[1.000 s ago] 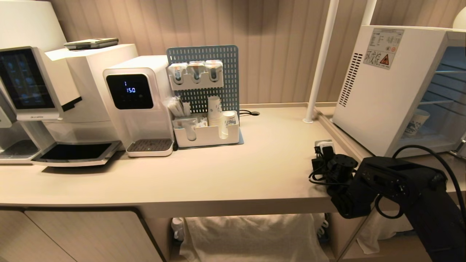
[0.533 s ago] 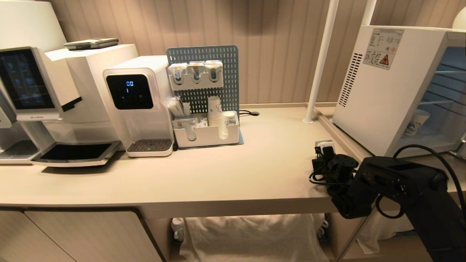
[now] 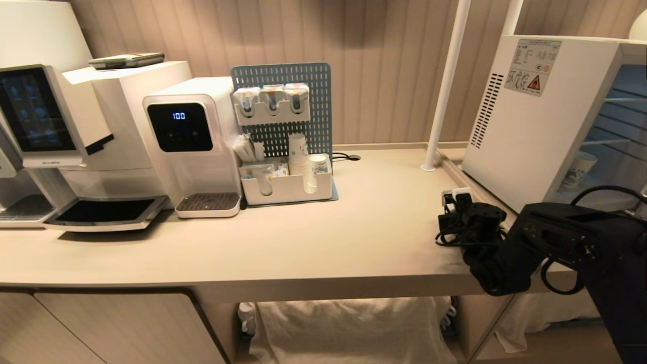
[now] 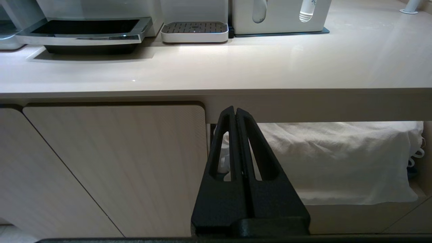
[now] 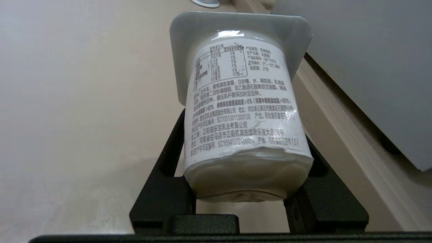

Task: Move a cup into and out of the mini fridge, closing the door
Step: Place the yoghurt on the table

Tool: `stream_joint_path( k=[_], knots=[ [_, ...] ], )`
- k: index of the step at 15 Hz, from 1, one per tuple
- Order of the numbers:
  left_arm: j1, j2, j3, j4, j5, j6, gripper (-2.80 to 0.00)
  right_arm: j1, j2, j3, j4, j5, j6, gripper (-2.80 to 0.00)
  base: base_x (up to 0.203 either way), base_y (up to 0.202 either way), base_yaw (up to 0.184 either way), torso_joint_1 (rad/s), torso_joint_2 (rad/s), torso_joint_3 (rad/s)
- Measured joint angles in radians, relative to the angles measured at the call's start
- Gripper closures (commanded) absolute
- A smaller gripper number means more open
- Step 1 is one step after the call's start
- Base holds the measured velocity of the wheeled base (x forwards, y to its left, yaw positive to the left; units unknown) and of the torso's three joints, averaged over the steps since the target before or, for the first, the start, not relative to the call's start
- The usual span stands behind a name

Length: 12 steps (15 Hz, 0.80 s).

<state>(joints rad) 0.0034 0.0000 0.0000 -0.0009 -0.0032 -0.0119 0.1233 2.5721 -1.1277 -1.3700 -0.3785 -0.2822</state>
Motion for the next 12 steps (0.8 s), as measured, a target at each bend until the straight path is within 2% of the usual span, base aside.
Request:
stream_joint_path(
  k=[5, 8, 9, 12],
  knots=[
    [-0.002, 0.000, 0.000, 0.000, 0.000, -0.001, 0.00, 0.000, -0.065, 0.014, 0.044, 0.000, 0.013, 0.00, 0.000, 0.000, 0.000, 0.000, 0.00, 0.000],
    [0.000, 0.000, 0.000, -0.001, 0.000, -0.002, 0.00, 0.005, -0.045, -0.035, 0.089, -0.001, 0.013, 0.00, 0.000, 0.000, 0.000, 0.000, 0.00, 0.000],
    [-0.001, 0.000, 0.000, 0.000, 0.000, -0.002, 0.00, 0.007, -0.029, -0.062, 0.111, -0.006, 0.012, -2.80, 0.000, 0.000, 0.000, 0.000, 0.00, 0.000],
    [-0.001, 0.000, 0.000, 0.000, 0.000, -0.001, 0.00, 0.008, 0.009, -0.113, 0.164, -0.015, 0.011, -2.80, 0.000, 0.000, 0.000, 0.000, 0.00, 0.000]
  ],
)
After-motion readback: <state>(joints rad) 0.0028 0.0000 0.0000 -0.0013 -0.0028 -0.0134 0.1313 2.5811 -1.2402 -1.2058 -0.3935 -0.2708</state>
